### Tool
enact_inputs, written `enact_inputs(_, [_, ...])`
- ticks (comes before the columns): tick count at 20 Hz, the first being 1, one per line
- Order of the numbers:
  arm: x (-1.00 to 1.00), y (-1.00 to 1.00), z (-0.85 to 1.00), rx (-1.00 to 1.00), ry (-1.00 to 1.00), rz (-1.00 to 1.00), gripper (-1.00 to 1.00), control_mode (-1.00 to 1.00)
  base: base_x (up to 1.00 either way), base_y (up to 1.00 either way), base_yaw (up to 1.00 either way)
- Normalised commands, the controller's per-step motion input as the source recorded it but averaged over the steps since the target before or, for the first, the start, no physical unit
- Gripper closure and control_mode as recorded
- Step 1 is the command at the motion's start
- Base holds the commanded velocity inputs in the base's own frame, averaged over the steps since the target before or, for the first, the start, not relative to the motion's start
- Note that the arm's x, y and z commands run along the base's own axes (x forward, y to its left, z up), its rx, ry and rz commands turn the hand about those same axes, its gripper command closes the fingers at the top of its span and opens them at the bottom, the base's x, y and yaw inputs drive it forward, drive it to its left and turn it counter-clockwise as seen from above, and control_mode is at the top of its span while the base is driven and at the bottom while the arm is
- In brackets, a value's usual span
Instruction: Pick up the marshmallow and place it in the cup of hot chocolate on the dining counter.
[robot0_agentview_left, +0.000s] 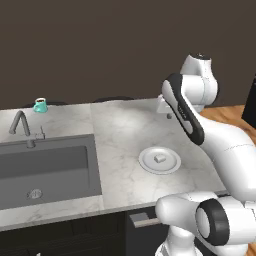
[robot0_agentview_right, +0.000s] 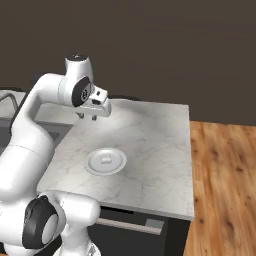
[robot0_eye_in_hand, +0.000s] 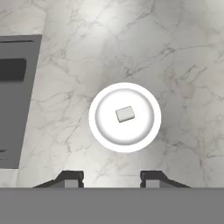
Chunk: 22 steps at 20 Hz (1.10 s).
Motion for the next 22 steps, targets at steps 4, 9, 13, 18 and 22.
enact_inputs(4, [-0.3, 0.11, -0.1, 0.01, 0.0, 0.0, -1.0, -1.0, 0.0, 0.0, 0.0])
enact_inputs(9, [-0.5, 0.02, -0.3, 0.08, 0.01, -0.05, -1.0, -1.0, 0.0, 0.0, 0.0])
enact_inputs(13, [-0.2, -0.01, -0.19, 0.2, 0.12, -0.17, -1.0, -1.0, 0.0, 0.0, 0.0])
enact_inputs(18, [0.08, -0.16, -0.14, 0.18, 0.25, -0.3, -1.0, -1.0, 0.0, 0.0, 0.0])
enact_inputs(22, [0.09, -0.39, -0.1, 0.17, 0.45, -0.4, -1.0, -1.0, 0.0, 0.0, 0.0])
